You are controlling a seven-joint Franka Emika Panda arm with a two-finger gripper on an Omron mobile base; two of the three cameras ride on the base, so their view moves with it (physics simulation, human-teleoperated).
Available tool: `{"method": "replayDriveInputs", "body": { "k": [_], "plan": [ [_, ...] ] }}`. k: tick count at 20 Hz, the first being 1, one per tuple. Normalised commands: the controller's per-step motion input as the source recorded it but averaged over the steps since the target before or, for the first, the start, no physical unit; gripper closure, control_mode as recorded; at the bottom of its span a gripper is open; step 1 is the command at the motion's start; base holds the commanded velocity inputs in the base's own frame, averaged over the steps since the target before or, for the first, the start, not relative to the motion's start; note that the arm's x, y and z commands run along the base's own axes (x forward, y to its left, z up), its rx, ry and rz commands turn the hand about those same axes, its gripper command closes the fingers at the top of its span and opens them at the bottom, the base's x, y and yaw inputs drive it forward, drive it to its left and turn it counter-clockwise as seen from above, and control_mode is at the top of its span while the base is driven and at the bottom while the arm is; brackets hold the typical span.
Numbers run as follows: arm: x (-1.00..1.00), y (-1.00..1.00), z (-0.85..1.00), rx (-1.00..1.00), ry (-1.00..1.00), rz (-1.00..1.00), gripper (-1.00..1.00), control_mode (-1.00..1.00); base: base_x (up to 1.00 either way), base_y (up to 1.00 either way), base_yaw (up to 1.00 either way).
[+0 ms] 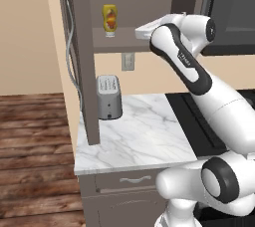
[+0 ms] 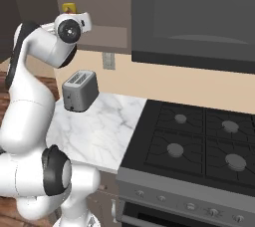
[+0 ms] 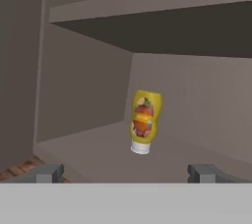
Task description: Move the mustard and condiment bottle from the cabinet to the dining counter.
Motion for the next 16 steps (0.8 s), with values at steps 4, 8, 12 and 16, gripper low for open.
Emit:
{"method": "replayDriveInputs", "body": {
  "k": [4, 8, 12, 16],
  "plan": [
    [0.28, 0.14, -0.05, 0.0, 0.0, 0.0, -1.0, -1.0, 0.0, 0.0, 0.0],
    [0.2, 0.14, -0.02, 0.0, 0.0, 0.01, -1.0, -1.0, 0.0, 0.0, 0.0],
    [0.19, 0.0, 0.0, 0.0, 0.0, 0.02, -1.0, -1.0, 0.0, 0.0, 0.0],
    [0.19, 0.0, 0.0, 0.01, 0.0, 0.03, -1.0, -1.0, 0.0, 0.0, 0.0]
  ]
}}
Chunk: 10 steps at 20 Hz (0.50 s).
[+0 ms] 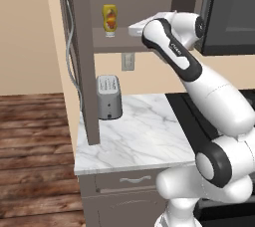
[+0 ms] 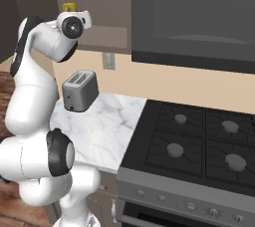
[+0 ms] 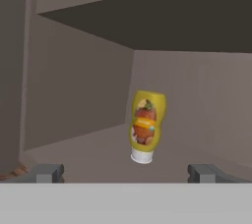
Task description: Move the mustard and condiment bottle from the cabinet to the dining counter.
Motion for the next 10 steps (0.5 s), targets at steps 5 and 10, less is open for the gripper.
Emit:
{"method": "replayDriveInputs", "body": {
  "k": [5, 10],
  "plan": [
    [0.18, 0.0, 0.0, 0.0, 0.0, 0.04, -1.0, -1.0, 0.0, 0.0, 0.0],
    [0.28, 0.0, 0.0, 0.0, 0.0, 0.03, -1.0, -1.0, 0.0, 0.0, 0.0]
  ]
}}
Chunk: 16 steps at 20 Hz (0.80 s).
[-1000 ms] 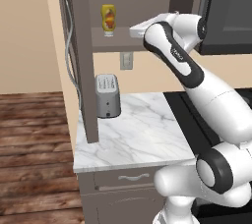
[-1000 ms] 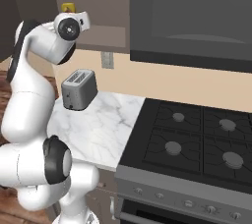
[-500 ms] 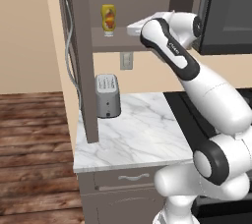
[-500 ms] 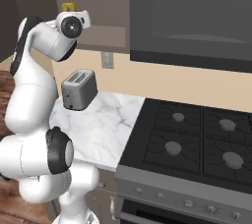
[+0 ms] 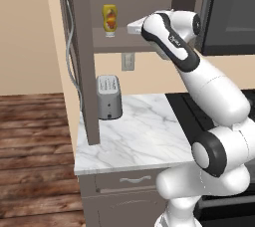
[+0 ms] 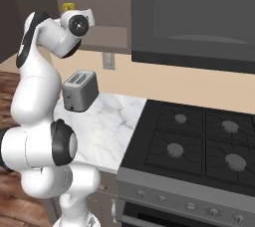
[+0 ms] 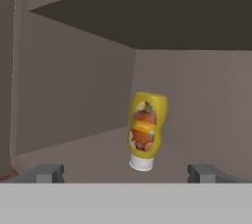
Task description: Move the mustard and condiment bottle from the cabinet to the dining counter.
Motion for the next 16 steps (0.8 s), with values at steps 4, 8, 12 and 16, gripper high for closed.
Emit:
{"method": "replayDriveInputs", "body": {
  "k": [4, 8, 12, 16],
  "plan": [
    [0.24, 0.0, 0.0, 0.0, 0.0, 0.03, -1.0, -1.0, 0.0, 0.0, 0.0],
    [0.08, 0.0, 0.0, 0.0, 0.0, 0.05, -1.0, -1.0, 0.0, 0.0, 0.0],
    [0.0, 0.1, 0.0, 0.0, 0.0, 0.07, -1.0, -1.0, 0.0, 0.0, 0.0],
    [0.0, 0.28, 0.0, 0.0, 0.0, 0.08, -1.0, -1.0, 0.0, 0.0, 0.0]
  ]
}}
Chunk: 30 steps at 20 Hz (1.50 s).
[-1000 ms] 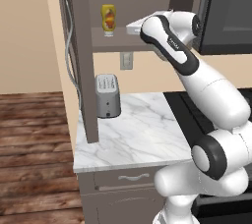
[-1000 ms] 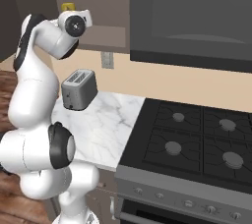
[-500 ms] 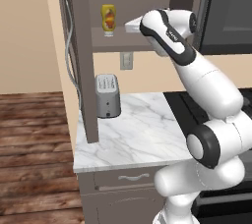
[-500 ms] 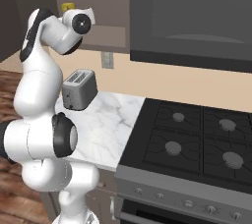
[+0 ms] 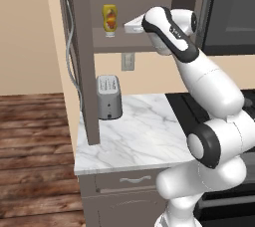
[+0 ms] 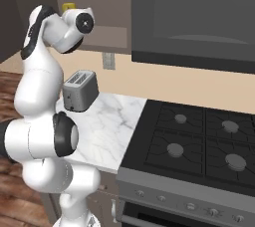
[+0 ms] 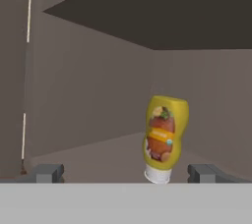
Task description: Move the mustard and condiment bottle from the cabinet to the dining counter.
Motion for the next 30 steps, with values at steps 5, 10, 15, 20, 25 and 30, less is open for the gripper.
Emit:
{"method": "replayDriveInputs", "body": {
  "k": [5, 10, 15, 20, 25, 30],
  "plan": [
    [0.0, 0.5, 0.0, 0.0, 0.0, 0.06, -1.0, -1.0, 0.0, 0.0, 0.0],
    [0.0, 0.27, -0.01, 0.0, 0.0, 0.06, -1.0, -1.0, 0.0, 0.0, 0.0],
    [0.0, 0.0, -0.01, 0.0, 0.0, 0.06, -1.0, -1.0, 0.0, 0.0, 0.0],
    [0.0, 0.0, 0.0, 0.0, 0.0, 0.02, -1.0, -1.0, 0.0, 0.0, 0.0],
    [0.0, 0.05, 0.0, 0.0, 0.0, 0.02, -1.0, -1.0, 0.0, 0.0, 0.0],
    [0.0, 0.19, 0.0, 0.0, 0.0, 0.0, -1.0, -1.0, 0.0, 0.0, 0.0]
  ]
}}
